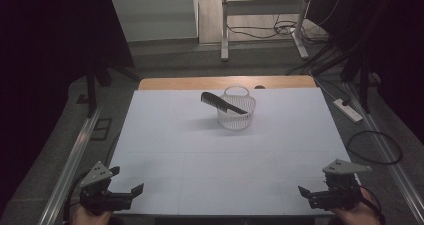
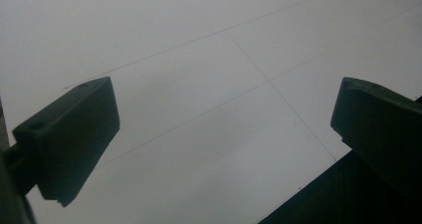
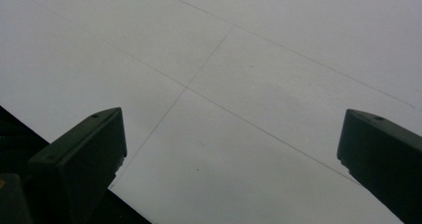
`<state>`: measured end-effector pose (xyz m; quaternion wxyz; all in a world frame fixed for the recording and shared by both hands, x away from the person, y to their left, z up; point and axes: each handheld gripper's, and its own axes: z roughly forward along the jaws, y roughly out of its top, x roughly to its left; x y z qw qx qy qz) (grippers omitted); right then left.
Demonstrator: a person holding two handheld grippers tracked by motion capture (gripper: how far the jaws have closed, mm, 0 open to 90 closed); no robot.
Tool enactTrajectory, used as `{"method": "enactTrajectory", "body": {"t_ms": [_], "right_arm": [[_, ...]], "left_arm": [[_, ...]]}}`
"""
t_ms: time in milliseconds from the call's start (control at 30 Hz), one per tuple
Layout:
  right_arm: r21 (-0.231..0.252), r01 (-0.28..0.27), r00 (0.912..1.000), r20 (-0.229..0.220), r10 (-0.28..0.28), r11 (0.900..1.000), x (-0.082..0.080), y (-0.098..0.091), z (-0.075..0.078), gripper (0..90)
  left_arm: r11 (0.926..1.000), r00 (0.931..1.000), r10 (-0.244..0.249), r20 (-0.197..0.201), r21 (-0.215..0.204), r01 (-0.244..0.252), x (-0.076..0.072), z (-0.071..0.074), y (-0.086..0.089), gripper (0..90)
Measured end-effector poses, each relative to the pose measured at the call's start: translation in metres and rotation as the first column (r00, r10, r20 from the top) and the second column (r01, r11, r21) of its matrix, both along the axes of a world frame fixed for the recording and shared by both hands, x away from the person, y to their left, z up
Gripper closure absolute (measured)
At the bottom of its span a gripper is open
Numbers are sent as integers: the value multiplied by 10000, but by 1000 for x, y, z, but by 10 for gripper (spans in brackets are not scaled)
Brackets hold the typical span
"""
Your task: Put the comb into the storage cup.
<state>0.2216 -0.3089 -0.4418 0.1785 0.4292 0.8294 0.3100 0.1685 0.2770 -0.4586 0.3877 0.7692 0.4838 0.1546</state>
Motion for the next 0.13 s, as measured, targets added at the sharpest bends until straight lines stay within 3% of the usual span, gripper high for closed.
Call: {"method": "enactTrajectory", "body": {"t_ms": [133], "right_arm": [[-53,-18,10000,16,18,10000,0,0,0,0]], "left_arm": [[10000,10000,-11,-49,-32,11,1,0,-1,0]]}}
